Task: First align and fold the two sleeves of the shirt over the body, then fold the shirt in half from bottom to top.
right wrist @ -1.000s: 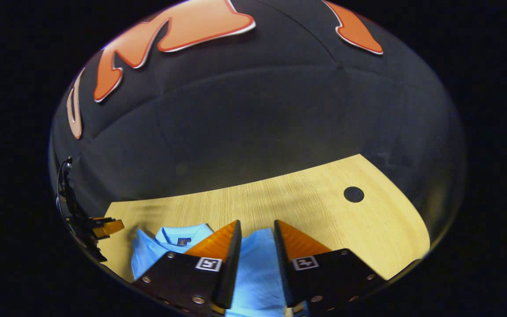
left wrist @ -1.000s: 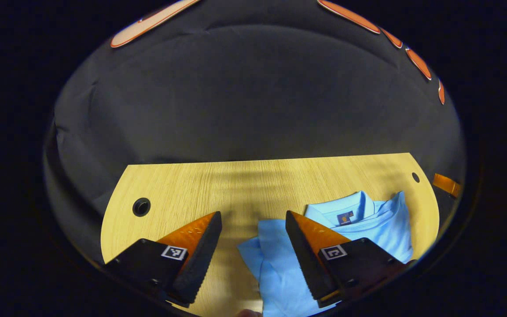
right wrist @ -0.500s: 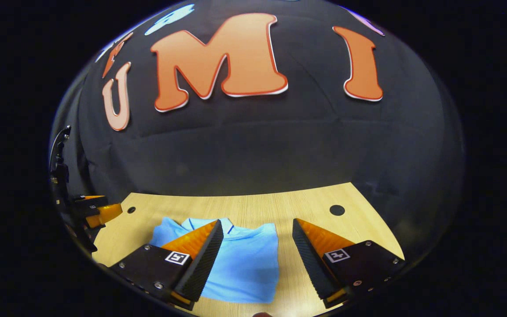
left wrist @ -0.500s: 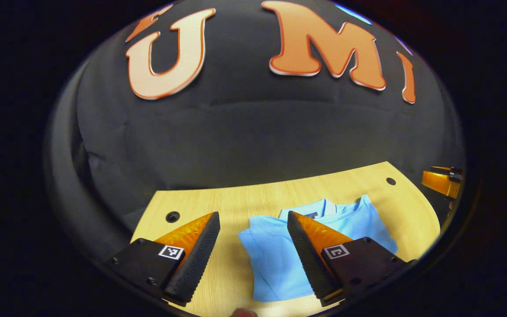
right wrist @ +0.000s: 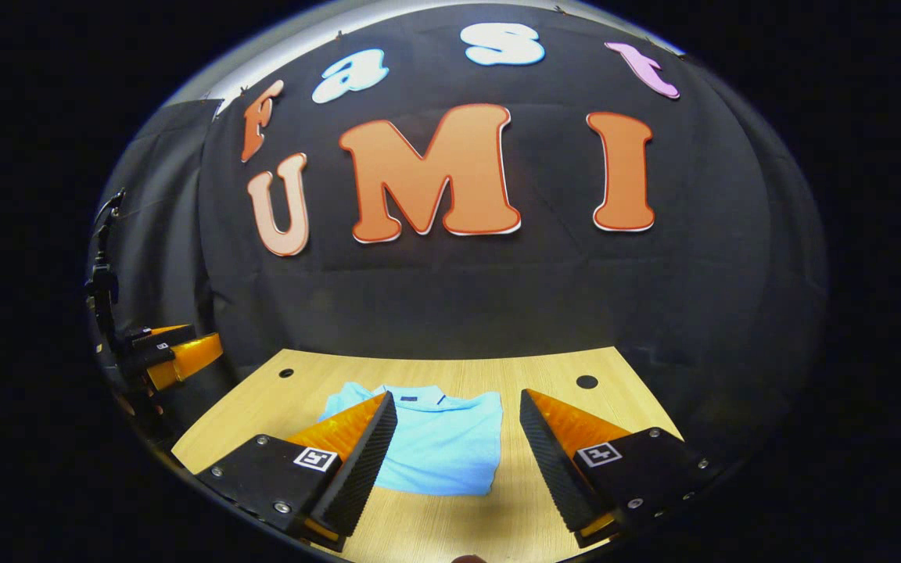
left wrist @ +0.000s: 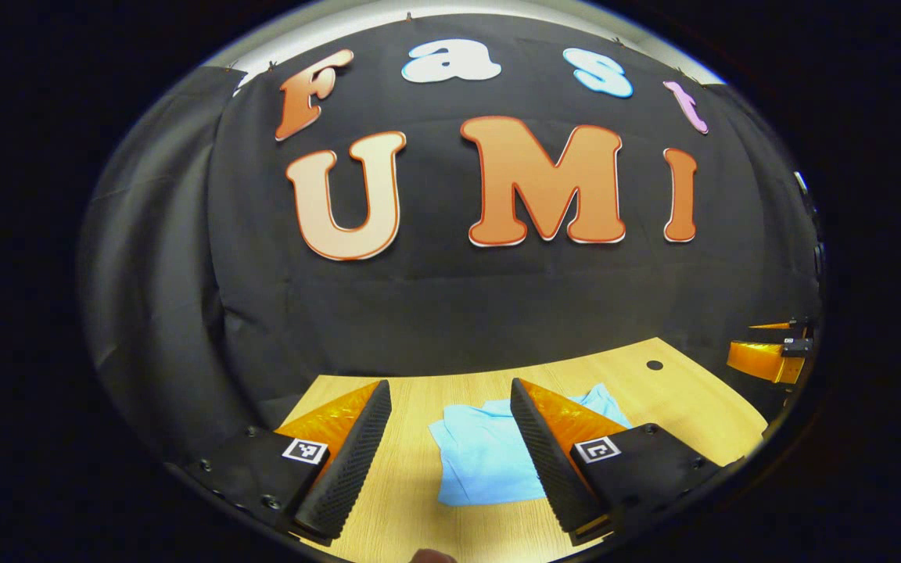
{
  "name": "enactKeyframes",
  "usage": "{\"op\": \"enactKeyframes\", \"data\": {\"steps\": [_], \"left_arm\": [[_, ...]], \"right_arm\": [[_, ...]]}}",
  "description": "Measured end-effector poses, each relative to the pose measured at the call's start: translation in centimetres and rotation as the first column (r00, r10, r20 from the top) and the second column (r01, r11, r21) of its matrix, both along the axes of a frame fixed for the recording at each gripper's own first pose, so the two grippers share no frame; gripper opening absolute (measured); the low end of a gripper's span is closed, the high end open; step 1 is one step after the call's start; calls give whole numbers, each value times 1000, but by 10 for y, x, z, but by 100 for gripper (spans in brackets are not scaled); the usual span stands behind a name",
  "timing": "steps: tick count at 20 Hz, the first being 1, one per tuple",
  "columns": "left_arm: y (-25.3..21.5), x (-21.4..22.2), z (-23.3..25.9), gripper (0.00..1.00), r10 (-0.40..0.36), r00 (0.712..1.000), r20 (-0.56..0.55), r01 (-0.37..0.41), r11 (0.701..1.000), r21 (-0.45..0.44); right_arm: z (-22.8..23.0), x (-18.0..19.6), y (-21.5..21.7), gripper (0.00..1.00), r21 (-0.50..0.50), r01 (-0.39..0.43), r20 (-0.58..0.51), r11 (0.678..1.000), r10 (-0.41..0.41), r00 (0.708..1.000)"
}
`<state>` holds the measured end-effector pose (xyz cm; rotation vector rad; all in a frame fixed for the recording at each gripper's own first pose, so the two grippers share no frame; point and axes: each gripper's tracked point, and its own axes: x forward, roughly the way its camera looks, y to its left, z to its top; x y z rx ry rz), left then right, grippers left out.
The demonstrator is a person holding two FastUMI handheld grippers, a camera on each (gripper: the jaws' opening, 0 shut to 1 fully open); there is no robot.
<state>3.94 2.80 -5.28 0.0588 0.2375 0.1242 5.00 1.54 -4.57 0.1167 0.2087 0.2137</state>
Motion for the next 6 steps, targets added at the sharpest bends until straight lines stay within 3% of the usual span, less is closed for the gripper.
{"op": "enactKeyframes", "data": {"steps": [6], "left_arm": [[-19,-84,26,99,9,996,93,-8,1000,-19]], "right_arm": [[23,-74,1,95,-13,-25,98,1000,26,995]]}}
